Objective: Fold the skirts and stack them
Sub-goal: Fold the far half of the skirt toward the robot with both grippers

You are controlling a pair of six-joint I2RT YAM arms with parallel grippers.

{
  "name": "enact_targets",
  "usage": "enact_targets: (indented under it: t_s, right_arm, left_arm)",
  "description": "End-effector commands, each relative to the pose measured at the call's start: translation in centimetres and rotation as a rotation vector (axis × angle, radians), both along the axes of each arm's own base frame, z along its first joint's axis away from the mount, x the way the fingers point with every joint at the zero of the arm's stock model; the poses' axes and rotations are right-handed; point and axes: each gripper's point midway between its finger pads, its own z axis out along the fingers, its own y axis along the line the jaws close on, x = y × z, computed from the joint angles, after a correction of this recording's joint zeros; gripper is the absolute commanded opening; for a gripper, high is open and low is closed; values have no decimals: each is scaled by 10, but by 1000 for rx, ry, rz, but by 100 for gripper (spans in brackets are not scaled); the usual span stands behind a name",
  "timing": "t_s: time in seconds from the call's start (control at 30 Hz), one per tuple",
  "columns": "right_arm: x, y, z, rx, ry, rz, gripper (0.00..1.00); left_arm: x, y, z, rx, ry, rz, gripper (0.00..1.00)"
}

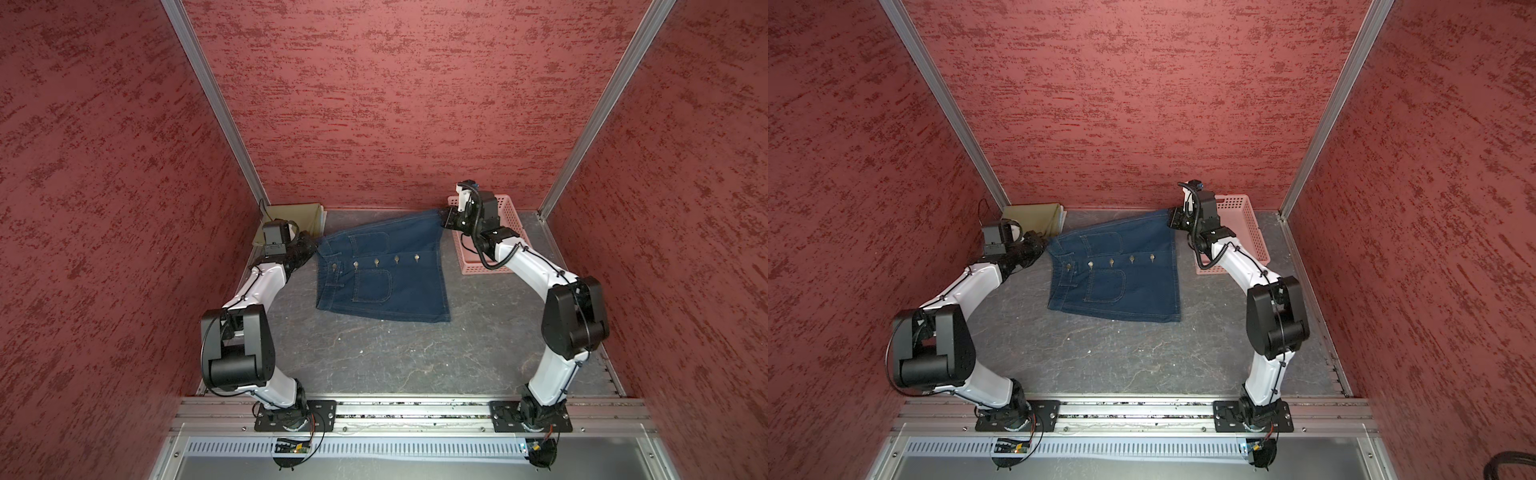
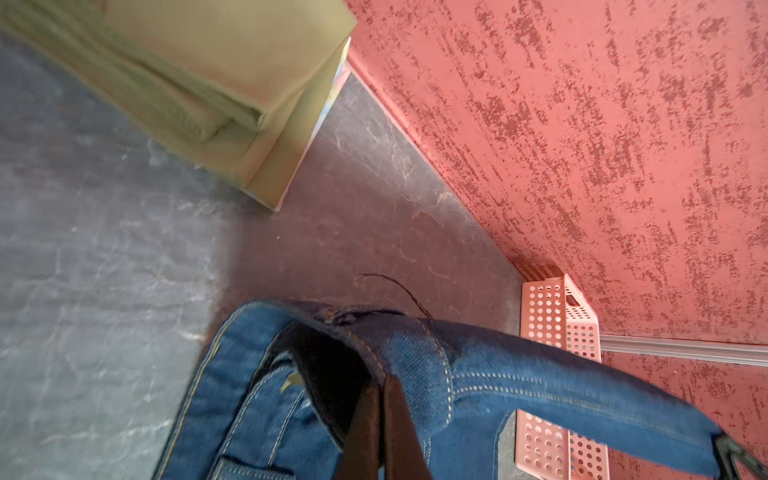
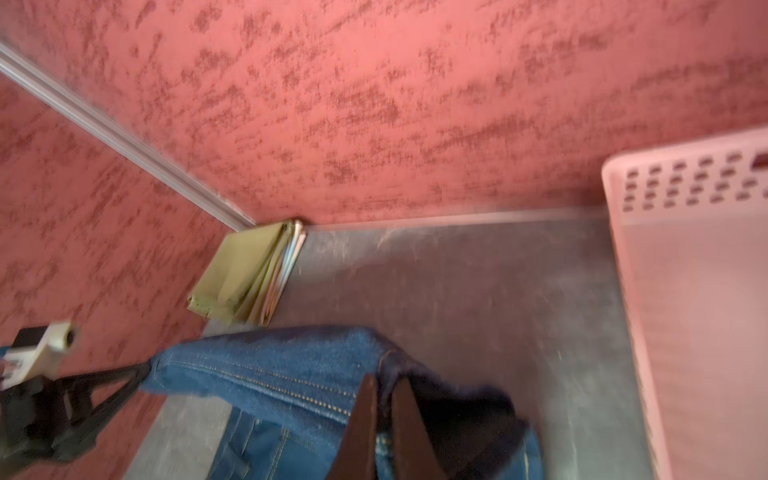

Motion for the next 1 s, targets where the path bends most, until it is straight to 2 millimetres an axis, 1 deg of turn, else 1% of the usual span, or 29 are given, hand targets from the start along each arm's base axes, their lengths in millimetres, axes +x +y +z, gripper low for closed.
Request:
enact_targets:
  t_s: [0.0,0.07,0.17,0.23,0.27,0.3,0.43,0.63,0.7,0.77,0.83,0.9,0.97]
  right_arm:
    - [-30,4,16,5,-61,9,0]
    - [-52,7,4,-5,-35,11,0]
    - [-79,7,-16,-21,5,13,0]
    - [-91,2,-30,-38,37,4,0]
    - [-98,-1,-31,-37,40,0,0]
    - [-104,-3,-36,-41,50,-1,0]
    - [-123,-12,-67,-68,120,-14,0]
    - [-143,-19,-107,-69,204,-21,0]
    - [-147,-20,-117,-66,224,-24,0]
    - [-150,-20,-128,-63,241,-22,0]
    - [-153,-20,-142,-63,262,-22,0]
    - [-154,-21,-154,-71,290,-25,0]
    - [-155,-18,-160,-69,299,-14,0]
  left_arm:
    - [-7,4,6,-12,-43,20,0]
    - [-16,5,1,-16,-41,33,0]
    - [-27,5,-9,-17,-23,42,0]
    - [-34,4,-17,-19,-7,44,0]
    - [-38,3,-22,-26,2,47,0]
    - [-41,2,-27,-30,9,46,0]
    - [-59,0,-46,-41,47,56,0]
    - [-80,1,-62,-28,89,75,0]
    - [-87,2,-68,-22,106,84,0]
    - [-92,3,-73,-21,129,99,3]
    - [-96,4,-79,-26,155,110,8]
    - [-100,4,-86,-29,180,117,6]
    - [-105,3,-93,-35,205,125,6]
